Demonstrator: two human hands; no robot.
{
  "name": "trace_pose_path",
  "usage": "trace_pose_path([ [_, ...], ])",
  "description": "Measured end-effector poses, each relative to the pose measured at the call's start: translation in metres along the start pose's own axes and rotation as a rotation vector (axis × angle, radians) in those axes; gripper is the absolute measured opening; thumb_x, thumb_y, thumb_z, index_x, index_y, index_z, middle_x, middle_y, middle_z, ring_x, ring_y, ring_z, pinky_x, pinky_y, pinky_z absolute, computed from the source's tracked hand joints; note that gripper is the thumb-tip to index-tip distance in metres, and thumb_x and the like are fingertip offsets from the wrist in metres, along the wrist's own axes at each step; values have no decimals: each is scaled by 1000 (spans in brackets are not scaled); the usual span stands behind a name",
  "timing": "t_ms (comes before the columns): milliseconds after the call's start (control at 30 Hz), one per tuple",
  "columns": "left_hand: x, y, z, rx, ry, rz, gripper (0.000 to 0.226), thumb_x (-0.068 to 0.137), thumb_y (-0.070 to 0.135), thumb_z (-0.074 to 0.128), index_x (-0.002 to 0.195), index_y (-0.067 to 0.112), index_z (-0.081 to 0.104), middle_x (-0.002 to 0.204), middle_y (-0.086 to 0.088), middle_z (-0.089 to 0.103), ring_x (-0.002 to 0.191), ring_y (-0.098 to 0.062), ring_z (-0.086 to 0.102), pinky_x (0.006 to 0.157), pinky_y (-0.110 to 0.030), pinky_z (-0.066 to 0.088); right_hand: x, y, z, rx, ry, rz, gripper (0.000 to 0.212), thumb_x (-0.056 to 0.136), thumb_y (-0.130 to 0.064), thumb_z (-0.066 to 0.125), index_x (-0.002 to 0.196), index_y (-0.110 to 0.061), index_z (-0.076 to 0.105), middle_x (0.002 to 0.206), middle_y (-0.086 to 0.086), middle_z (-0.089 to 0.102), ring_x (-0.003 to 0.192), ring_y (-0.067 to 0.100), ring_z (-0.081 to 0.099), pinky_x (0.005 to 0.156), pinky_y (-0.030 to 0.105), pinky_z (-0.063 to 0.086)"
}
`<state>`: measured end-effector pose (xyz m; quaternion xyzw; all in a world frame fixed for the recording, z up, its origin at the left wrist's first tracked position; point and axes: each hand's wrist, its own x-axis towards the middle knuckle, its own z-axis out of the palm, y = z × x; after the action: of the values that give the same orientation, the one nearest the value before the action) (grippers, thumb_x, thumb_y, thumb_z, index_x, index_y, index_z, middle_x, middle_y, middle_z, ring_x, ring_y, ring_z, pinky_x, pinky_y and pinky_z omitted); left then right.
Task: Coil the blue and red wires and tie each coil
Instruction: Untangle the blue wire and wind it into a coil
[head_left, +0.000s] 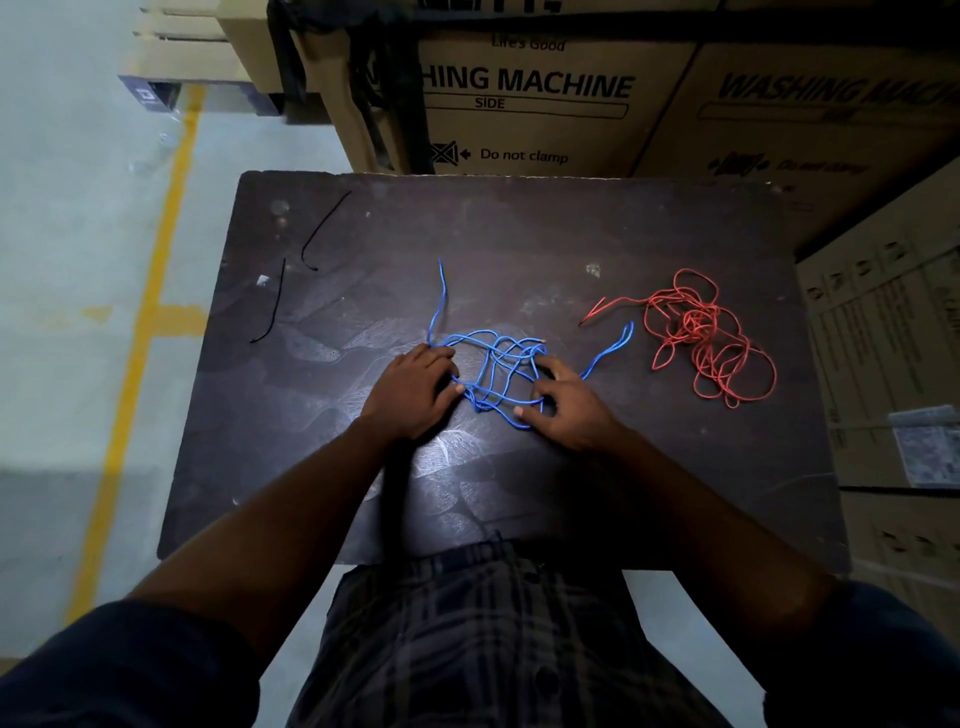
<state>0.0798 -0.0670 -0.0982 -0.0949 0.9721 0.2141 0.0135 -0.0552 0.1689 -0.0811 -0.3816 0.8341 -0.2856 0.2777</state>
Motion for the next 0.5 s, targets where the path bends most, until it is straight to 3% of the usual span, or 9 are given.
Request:
trace_pose_path([
  [133, -1, -4, -3, -63, 46, 22, 26, 91, 46, 58, 95, 20, 61, 115, 0, 62, 109, -21, 53, 98, -32, 39, 7, 6, -3, 95, 102, 48, 18, 71, -10, 71, 61, -11, 56, 129, 17, 57, 122, 23, 54, 93, 8, 31],
  [200, 2, -2, -2, -85, 45, -13, 25, 91, 46, 57, 92, 21, 59, 104, 2, 61, 102, -21, 53, 93, -32, 41, 14, 2, -1, 186, 213, 118, 26, 66, 0, 70, 56, -15, 52, 119, 15, 63, 112, 21, 59, 87, 4, 33],
  [233, 4, 1, -2, -99, 44, -38, 26, 91, 48, 56, 91, 23, 57, 101, 4, 59, 99, -21, 53, 92, -34, 42, 17, 0, 1, 250, 262, 161, 33, 64, 6, 68, 56, -20, 49, 114, 13, 64, 109, 22, 60, 86, 9, 37],
  [333, 7, 11, -3, -135, 75, -83, 24, 89, 50, 53, 95, 26, 56, 104, 5, 60, 99, -21, 55, 91, -37, 44, 19, 0, 3, 431, 316, 210, 41, 57, 12, 48, 70, -27, 50, 100, 10, 66, 103, 29, 63, 86, 29, 45],
  [400, 5, 24, -4, -177, 98, -100, 21, 89, 44, 54, 101, 28, 56, 108, 5, 60, 100, -21, 57, 87, -37, 47, 18, 1, 0, 539, 306, 208, 49, 52, 9, 39, 84, -25, 54, 102, 12, 65, 102, 24, 64, 87, 31, 48],
  [500, -3, 45, -2, -231, 144, -78, 16, 89, 33, 55, 103, 26, 57, 108, 4, 58, 98, -20, 59, 82, -37, 49, 16, -11, -5, 521, 253, 216, 50, 60, 9, 54, 102, -18, 55, 107, 7, 62, 101, 19, 62, 91, 31, 50],
])
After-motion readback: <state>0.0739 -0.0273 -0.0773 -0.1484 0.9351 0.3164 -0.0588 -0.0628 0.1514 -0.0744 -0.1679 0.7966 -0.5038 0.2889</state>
